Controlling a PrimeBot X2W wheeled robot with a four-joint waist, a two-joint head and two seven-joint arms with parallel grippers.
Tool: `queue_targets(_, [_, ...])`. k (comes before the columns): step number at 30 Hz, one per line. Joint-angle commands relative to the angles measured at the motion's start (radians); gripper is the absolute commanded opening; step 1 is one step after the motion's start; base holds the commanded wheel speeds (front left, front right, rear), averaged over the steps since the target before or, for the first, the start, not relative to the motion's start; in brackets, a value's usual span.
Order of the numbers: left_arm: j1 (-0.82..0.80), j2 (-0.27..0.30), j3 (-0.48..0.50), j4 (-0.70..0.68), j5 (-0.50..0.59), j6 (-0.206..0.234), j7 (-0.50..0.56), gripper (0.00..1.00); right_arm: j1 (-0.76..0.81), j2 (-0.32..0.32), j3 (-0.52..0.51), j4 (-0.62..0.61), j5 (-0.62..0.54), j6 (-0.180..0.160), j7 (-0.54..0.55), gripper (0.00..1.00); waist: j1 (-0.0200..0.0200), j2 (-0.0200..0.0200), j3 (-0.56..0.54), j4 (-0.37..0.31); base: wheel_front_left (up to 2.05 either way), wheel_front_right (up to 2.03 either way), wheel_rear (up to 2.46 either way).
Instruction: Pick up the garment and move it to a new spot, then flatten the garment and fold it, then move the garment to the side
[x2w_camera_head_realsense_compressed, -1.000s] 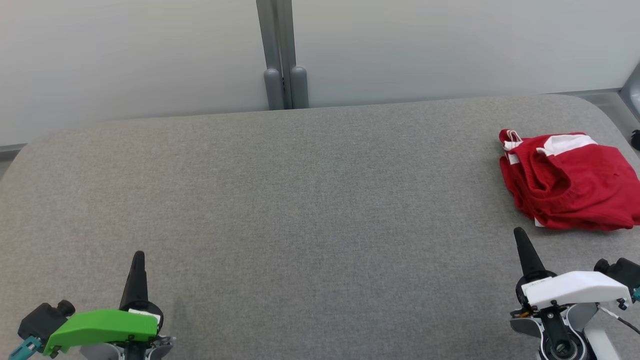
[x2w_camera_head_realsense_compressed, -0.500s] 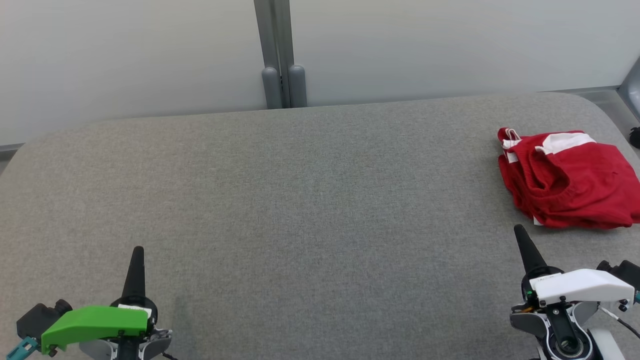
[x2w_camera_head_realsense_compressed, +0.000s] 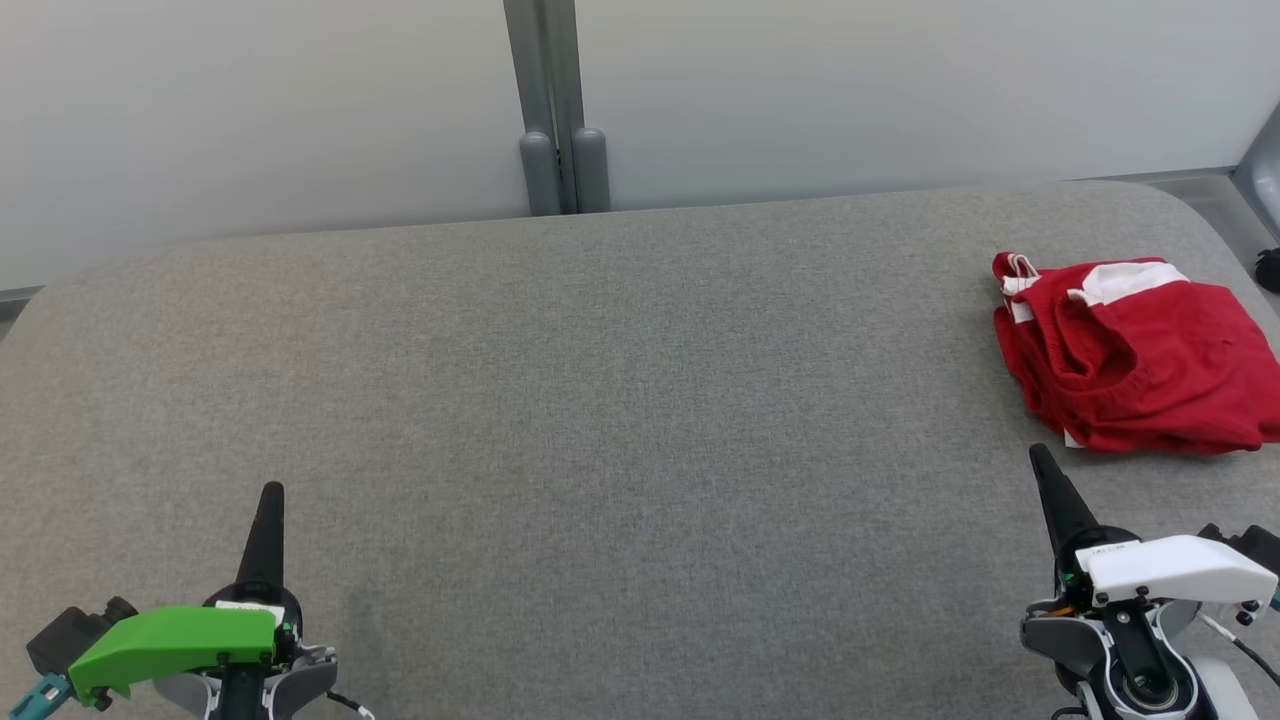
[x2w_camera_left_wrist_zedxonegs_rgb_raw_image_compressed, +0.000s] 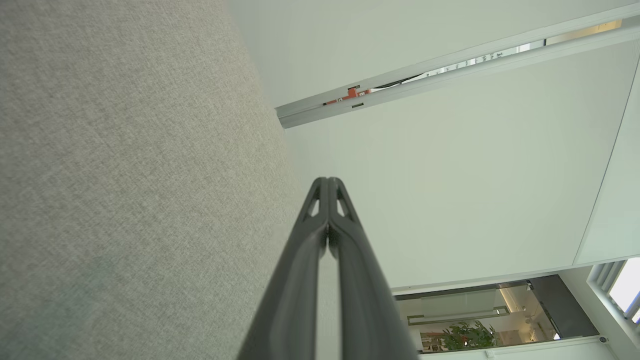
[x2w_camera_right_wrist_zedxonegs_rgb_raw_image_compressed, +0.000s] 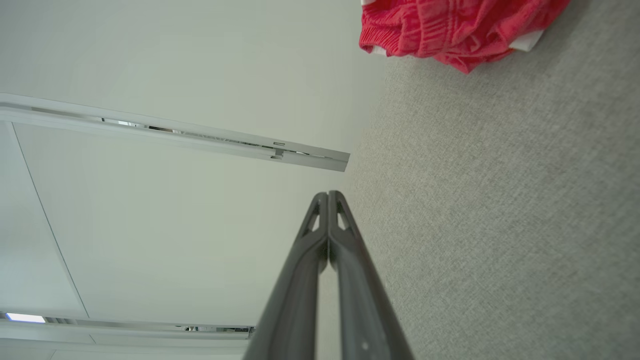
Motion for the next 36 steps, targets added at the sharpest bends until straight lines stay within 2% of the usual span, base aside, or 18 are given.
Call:
queue_targets(1, [-0.022, 0.002, 0.005, -0.009, -0.021, -0.005, 0.005, 0.00, -0.017, 0.001, -0.006, -0.011, 0.024, 0.000, 0.007, 0.00, 0.0000, 0.0000, 0.000, 0.000, 0.00, 0.00, 0.00])
queue_targets(36, [-0.037, -0.007, 0.030, -0.015, -0.246, -0.010, 0.067, 0.00, -0.015, 0.019, -0.037, -0.024, 0.244, 0.000, 0.070, 0.00, 0.0000, 0.0000, 0.010, -0.012, 0.00, 0.00, 0.00])
